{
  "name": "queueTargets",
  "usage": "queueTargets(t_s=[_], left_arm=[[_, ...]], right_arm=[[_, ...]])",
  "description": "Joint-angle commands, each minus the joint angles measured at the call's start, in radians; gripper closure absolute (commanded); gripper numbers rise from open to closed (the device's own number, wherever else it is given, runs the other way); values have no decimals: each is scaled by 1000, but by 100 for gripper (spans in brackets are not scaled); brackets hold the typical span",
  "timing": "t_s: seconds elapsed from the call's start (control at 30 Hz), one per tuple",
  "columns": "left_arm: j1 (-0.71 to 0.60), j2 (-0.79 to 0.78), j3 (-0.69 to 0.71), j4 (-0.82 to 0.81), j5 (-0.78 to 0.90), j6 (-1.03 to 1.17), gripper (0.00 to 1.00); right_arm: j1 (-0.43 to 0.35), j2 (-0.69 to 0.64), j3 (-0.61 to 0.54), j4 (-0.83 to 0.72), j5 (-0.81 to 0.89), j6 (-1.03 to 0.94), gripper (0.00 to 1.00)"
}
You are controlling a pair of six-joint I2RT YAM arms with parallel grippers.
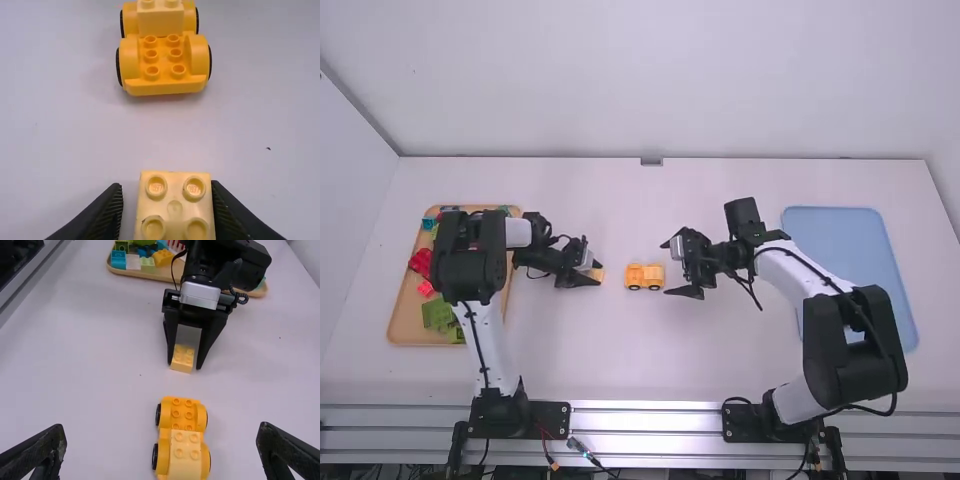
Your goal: Assemble lego blocks to make yellow taxi
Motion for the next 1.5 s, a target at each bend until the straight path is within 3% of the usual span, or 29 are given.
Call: queueTargets(t_s=[0.0, 0.23, 0.67, 0.83, 0.97, 1.1, 1.47], left_arm=[[8, 10, 3, -6, -11, -10, 57], [10, 10, 3, -37, 2, 76, 61], [12, 10, 10, -37, 29, 59, 73], [3, 10, 73, -110, 86, -31, 74], [3, 7, 163, -246, 95, -51, 89], [3, -22, 185, -297, 141, -28, 98], [-15, -113, 107, -133, 131, -145, 98]], right_arm=[[-3, 10, 13, -1, -6, -2, 1], [-3, 10, 13, 2, 16, -1, 1], [-3, 10, 13, 9, 48, 0, 1], [-3, 10, 13, 17, 31, -1, 1], [-3, 10, 13, 17, 39, -1, 1], [-3, 10, 13, 18, 39, -2, 1], [-3, 10, 13, 71, 110, -5, 1]])
